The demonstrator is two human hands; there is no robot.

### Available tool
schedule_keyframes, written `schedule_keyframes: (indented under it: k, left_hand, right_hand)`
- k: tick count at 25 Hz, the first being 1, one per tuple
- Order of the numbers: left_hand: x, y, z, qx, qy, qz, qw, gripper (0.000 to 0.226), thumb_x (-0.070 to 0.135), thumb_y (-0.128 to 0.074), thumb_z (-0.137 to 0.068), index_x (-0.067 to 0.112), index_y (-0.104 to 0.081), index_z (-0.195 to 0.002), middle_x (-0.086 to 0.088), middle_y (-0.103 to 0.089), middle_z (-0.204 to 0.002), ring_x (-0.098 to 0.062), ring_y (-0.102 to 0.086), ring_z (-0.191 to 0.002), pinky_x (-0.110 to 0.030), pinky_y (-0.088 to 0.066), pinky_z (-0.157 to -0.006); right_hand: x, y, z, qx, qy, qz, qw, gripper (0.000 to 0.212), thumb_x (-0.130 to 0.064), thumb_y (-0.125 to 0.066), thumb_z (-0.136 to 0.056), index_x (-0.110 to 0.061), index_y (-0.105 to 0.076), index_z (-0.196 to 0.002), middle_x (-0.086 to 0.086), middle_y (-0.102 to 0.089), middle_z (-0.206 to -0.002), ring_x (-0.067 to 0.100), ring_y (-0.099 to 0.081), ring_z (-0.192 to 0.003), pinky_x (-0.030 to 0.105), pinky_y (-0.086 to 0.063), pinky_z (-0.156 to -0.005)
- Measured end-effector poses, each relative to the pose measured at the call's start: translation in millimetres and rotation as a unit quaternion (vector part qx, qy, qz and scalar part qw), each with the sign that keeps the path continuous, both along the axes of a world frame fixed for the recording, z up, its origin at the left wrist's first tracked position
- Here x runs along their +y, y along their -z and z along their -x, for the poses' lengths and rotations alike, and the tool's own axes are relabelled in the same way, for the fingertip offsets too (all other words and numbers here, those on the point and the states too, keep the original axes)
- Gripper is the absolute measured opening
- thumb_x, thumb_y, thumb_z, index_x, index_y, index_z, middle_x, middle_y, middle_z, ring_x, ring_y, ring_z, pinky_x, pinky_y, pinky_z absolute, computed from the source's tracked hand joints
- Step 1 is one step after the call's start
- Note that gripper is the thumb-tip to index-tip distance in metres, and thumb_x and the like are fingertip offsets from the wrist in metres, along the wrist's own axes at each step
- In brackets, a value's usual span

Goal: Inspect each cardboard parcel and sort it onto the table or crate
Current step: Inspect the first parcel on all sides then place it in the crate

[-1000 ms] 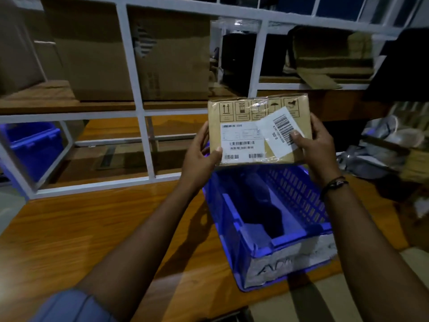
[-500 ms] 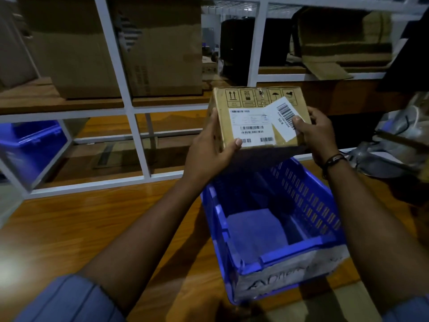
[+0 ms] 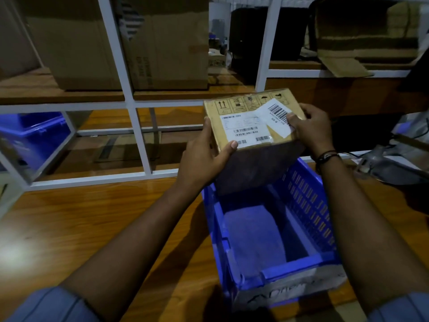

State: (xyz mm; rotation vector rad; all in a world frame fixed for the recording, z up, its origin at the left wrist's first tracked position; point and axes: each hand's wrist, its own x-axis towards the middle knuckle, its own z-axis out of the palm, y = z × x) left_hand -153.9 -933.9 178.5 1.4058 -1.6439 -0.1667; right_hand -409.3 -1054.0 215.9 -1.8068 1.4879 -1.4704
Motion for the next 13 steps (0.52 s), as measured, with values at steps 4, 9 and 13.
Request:
schedule_keyframes:
  k: [4,9,13]
  left_hand:
    - [-14.2,21.3,-1.4,-0.018,-0.004,-0.027,0.999,0.065,0.046,-0.062,-0.101,0.021,-0.044,-0.157,-0.005,-0.061,-0.144,-0.022,-0.066,-0.116,-0.044,-0.059,-0.089]
    - [-36.9,29.1,1.3,-0.101,-0.055,-0.022,0.993,0.05,0.04,-0.063,-0.101,0.019,-0.058,-0.147,-0.013,-0.032,-0.165,-0.035,-0.046,-0.139,-0.045,-0.05,-0.104]
    - [-47.1,29.3,3.0,-0.209,-0.117,0.031,0.97,0.048,0.04,-0.062,-0.1,0.016,-0.059,-0.142,-0.014,-0.048,-0.142,-0.035,-0.046,-0.125,-0.051,-0.055,-0.091]
  right_hand:
    - [-9.3,36.2,-13.5,0.059,0.056,-0.026,0.996,0.04,-0.04,-0.064,-0.098,-0.016,-0.057,-0.129,0.01,-0.066,-0.125,0.029,-0.062,-0.112,0.036,-0.05,-0.087]
    - [-16.0,50.5,-29.3,0.283,0.131,0.061,0.948,0.052,-0.052,-0.045,-0.099,-0.014,-0.069,-0.124,0.015,-0.054,-0.125,0.039,-0.046,-0.118,0.047,-0.04,-0.097]
    - [-11.5,45.7,-41.1,0.352,0.156,0.088,0.919,0.051,-0.046,-0.037,-0.102,-0.012,-0.07,-0.121,0.015,-0.059,-0.122,0.039,-0.049,-0.113,0.047,-0.038,-0.093]
